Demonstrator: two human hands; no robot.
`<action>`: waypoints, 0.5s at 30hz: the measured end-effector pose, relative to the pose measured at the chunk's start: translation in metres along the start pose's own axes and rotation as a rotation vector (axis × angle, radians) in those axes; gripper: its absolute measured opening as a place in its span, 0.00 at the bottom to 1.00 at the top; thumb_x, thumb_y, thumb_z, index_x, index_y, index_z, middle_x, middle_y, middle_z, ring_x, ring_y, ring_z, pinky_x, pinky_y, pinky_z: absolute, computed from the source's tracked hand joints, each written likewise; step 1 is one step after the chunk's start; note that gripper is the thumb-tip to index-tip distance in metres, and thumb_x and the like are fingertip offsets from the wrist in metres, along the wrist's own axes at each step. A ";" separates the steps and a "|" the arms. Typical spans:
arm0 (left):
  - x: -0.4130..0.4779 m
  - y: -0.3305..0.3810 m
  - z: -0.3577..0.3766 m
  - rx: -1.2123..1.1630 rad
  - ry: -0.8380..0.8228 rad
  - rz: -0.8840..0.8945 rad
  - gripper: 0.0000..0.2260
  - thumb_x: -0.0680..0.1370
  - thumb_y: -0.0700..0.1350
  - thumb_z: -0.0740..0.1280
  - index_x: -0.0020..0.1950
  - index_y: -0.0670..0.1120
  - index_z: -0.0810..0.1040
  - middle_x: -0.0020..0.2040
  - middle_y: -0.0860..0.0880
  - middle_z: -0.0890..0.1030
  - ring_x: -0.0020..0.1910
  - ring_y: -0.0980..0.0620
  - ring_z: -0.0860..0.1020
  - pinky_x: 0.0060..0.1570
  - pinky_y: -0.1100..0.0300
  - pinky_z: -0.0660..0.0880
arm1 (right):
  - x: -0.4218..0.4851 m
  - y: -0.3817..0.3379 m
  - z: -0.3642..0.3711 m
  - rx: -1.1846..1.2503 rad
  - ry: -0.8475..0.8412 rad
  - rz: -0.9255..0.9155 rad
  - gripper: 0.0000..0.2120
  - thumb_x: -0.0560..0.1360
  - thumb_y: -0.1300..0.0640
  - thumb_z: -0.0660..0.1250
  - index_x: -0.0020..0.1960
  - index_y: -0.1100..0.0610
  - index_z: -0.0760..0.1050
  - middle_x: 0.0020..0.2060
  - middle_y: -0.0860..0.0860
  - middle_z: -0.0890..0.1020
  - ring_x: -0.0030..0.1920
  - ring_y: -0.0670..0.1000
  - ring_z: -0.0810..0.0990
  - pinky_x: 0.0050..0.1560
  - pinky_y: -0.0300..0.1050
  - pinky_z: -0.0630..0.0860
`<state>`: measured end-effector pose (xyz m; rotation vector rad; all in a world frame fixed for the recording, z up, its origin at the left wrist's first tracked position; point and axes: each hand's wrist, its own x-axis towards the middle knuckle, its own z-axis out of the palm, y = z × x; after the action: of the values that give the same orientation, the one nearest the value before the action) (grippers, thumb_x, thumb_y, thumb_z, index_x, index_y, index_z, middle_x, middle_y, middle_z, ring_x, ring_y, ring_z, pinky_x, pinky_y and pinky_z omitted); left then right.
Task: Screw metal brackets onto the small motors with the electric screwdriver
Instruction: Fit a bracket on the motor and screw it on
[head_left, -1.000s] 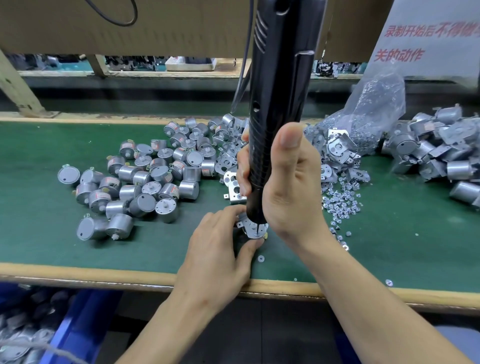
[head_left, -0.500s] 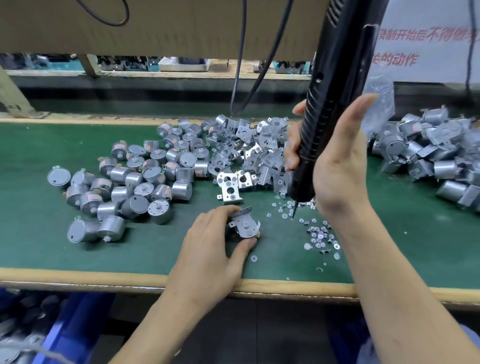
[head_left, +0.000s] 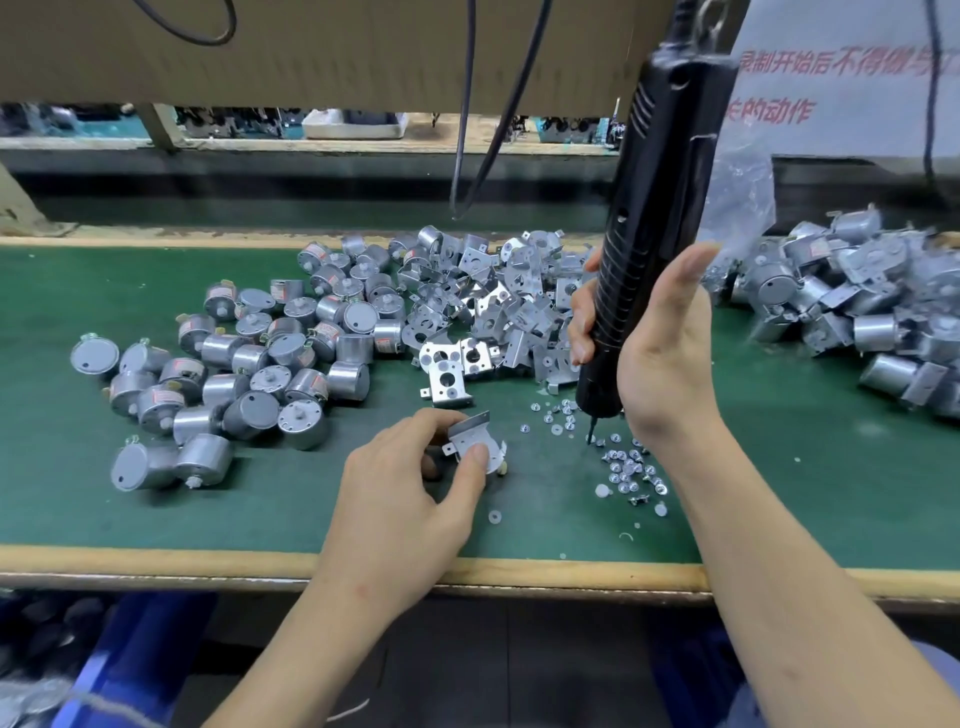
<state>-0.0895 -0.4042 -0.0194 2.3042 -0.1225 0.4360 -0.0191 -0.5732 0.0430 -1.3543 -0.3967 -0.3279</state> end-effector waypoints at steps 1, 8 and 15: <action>0.000 -0.001 0.000 0.001 0.002 0.000 0.04 0.76 0.48 0.72 0.50 0.54 0.80 0.36 0.66 0.76 0.37 0.58 0.74 0.39 0.73 0.66 | 0.000 0.001 0.000 -0.002 -0.003 0.000 0.29 0.67 0.20 0.52 0.38 0.42 0.78 0.27 0.46 0.75 0.24 0.50 0.71 0.29 0.40 0.71; -0.002 0.000 -0.001 -0.016 -0.013 0.012 0.08 0.74 0.52 0.72 0.52 0.57 0.78 0.38 0.65 0.77 0.42 0.59 0.76 0.41 0.74 0.66 | 0.000 0.004 -0.002 -0.006 -0.006 0.000 0.28 0.68 0.20 0.53 0.39 0.42 0.77 0.28 0.46 0.75 0.25 0.50 0.72 0.30 0.40 0.71; -0.002 0.001 -0.004 0.004 -0.057 0.046 0.20 0.68 0.50 0.79 0.57 0.57 0.76 0.46 0.63 0.79 0.45 0.65 0.74 0.45 0.78 0.66 | 0.000 0.001 -0.002 0.004 -0.013 -0.006 0.28 0.67 0.20 0.53 0.39 0.41 0.78 0.28 0.47 0.76 0.25 0.49 0.72 0.29 0.40 0.72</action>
<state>-0.0928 -0.4025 -0.0169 2.3223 -0.2032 0.3949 -0.0185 -0.5745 0.0414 -1.3524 -0.4122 -0.3238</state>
